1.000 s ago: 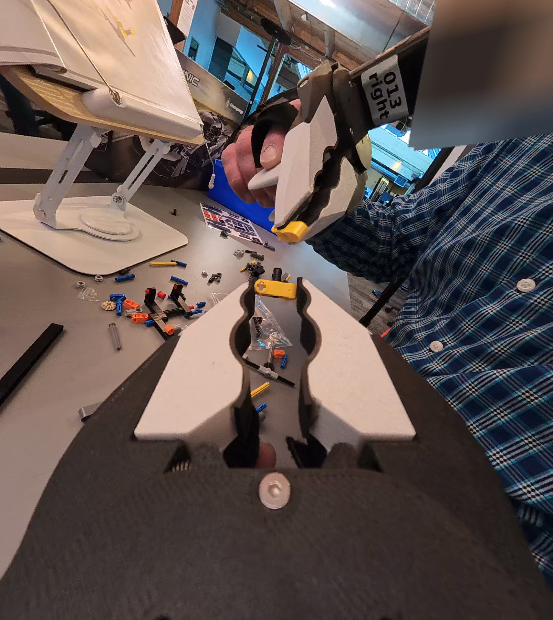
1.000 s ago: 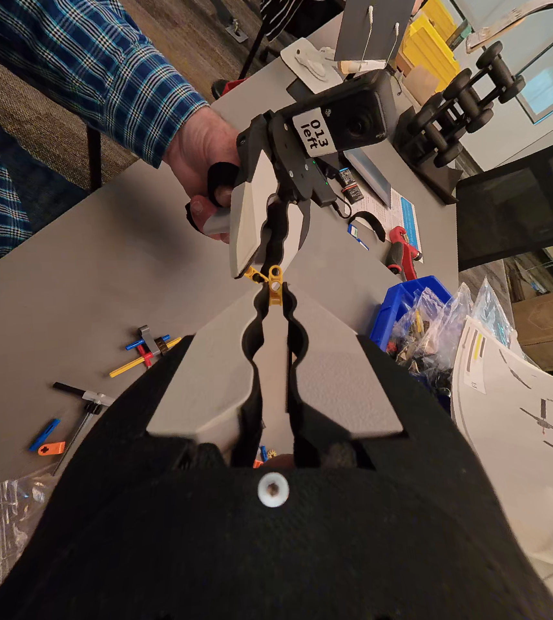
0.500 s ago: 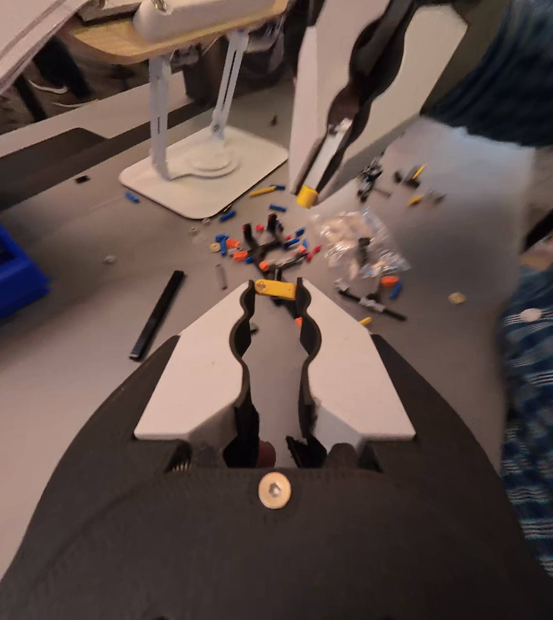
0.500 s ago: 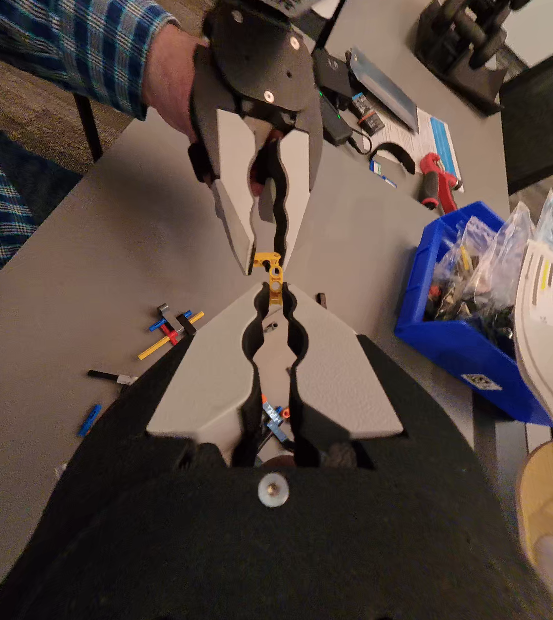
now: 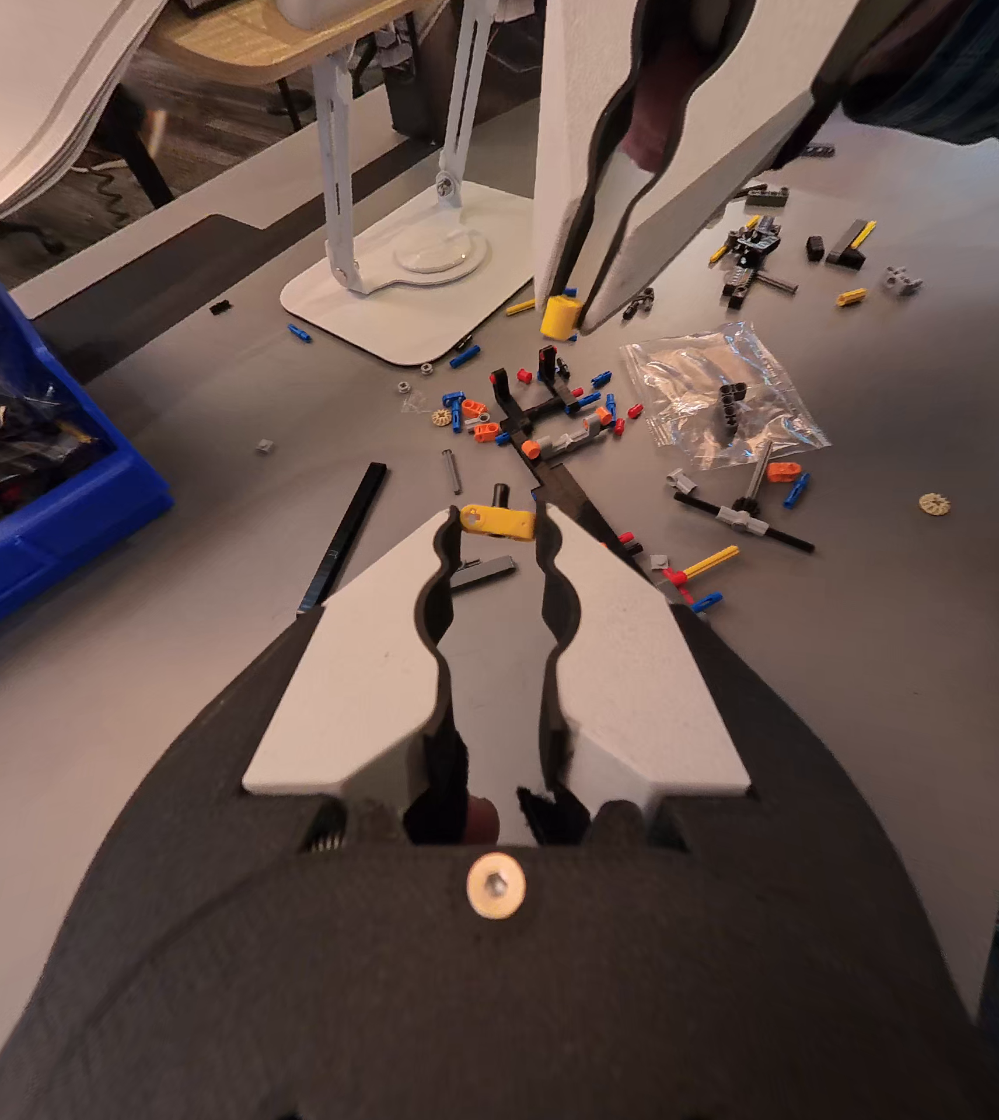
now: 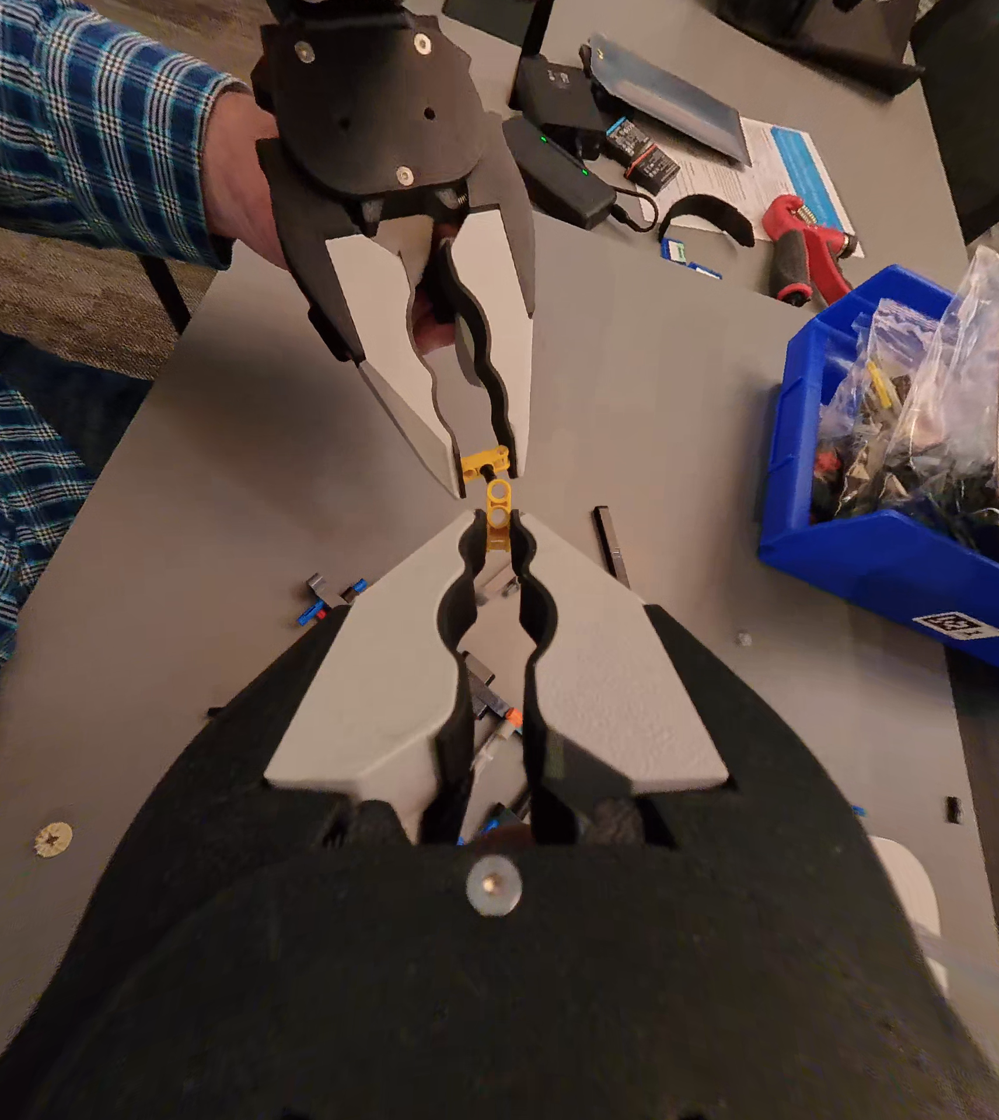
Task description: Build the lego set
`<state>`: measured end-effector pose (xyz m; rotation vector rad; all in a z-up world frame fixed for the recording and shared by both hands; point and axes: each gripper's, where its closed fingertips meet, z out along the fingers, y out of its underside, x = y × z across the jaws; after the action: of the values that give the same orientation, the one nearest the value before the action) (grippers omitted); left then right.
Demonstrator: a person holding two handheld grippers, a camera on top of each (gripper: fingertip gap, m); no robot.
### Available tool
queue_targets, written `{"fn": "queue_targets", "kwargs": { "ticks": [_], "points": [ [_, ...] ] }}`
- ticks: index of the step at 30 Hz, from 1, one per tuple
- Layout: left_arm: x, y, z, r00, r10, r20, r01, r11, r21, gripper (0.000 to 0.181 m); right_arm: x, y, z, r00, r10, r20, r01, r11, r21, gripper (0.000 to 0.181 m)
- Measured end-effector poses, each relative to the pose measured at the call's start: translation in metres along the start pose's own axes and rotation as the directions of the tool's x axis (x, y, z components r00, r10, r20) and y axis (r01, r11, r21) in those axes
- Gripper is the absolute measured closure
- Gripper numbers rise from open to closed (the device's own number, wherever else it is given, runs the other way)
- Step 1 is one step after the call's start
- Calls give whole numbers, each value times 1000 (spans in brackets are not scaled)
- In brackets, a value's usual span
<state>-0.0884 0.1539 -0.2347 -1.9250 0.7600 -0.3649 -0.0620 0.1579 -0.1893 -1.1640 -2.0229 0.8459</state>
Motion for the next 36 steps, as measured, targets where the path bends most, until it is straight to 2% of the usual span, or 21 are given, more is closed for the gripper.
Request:
{"fn": "queue_targets", "kwargs": {
  "ticks": [5, 10, 16, 20, 23, 29, 36],
  "points": [
    [-2, 7, 0, 1000, 4, 7, -4, 1000, -28, 159, -3, 5, -6, 988, 155, 20, -156, 987, 33, 176],
    [-1, 19, 4, 1000, 16, -1, -16, 997, -71, 159, -25, 39, -36, 966, 255, -32, -255, 967, -2, 176],
    [10, 18, 17, 999, 13, -41, -16, 997, -69, 159, -79, 112, -88, 936, 304, -178, -332, 930, -156, 176],
    [19, 14, 27, 998, 30, -57, -34, 996, -77, 159, -96, 155, -129, 863, 407, -299, -466, 871, -158, 176],
    [26, 11, 32, 997, 46, -64, -51, 995, -85, 159, -105, 183, -151, 826, 430, -364, -515, 838, -180, 176],
    [34, 8, 40, 996, 69, -63, -76, 992, -103, 159, -117, 217, -151, 825, 395, -404, -517, 816, -259, 176],
    [36, 8, 44, 996, 74, -55, -79, 990, -114, 159, -111, 231, -135, 835, 341, -432, -493, 813, -310, 172]
  ]
}}
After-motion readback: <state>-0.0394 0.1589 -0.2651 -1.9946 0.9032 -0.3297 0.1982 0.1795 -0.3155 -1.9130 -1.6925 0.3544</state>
